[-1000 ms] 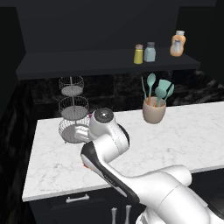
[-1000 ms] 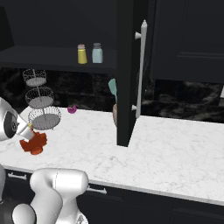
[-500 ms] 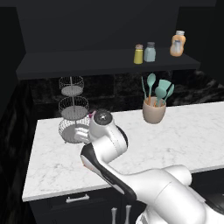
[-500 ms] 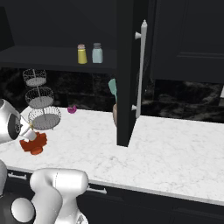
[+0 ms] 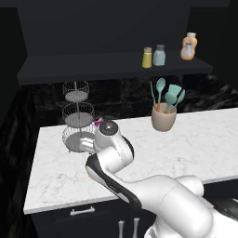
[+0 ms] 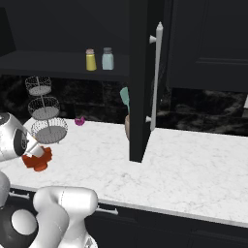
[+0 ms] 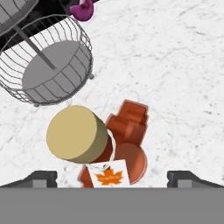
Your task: Put the shaker and condiment bottle from the counter next to their counterparts in the cabinet.
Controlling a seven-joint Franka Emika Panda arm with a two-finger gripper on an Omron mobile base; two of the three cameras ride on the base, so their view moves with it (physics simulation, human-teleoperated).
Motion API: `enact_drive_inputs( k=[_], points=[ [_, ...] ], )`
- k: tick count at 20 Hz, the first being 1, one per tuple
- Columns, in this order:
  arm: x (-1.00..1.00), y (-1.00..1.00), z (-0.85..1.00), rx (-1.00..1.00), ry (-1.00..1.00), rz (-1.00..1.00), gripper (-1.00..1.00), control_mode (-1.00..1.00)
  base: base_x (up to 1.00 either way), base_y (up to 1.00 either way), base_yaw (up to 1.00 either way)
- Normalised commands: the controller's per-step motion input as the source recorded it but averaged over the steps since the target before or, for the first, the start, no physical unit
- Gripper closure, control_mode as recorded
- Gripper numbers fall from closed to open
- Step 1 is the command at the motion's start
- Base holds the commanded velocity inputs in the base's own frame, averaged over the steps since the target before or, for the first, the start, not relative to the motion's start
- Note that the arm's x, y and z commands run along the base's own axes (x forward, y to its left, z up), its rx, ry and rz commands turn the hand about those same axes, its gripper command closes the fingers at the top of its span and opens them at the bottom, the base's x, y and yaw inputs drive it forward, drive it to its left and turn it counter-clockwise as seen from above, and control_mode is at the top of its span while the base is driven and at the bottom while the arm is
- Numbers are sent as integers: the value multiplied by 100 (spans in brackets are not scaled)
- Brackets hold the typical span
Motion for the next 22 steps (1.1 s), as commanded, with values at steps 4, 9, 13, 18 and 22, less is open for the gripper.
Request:
enact_drive_inputs(
  k=[4,9,13,18,22],
  points=[
    [15,0,-19,0,2,0,-100,-100,0,0,0],
    [15,4,-21,0,2,0,-100,-100,0,0,0],
    [21,18,-21,0,4,0,100,-100,0,0,0],
    [26,0,-18,1,5,-1,100,-100,0,0,0],
    [14,0,-14,1,3,0,100,-100,0,0,0]
  ],
)
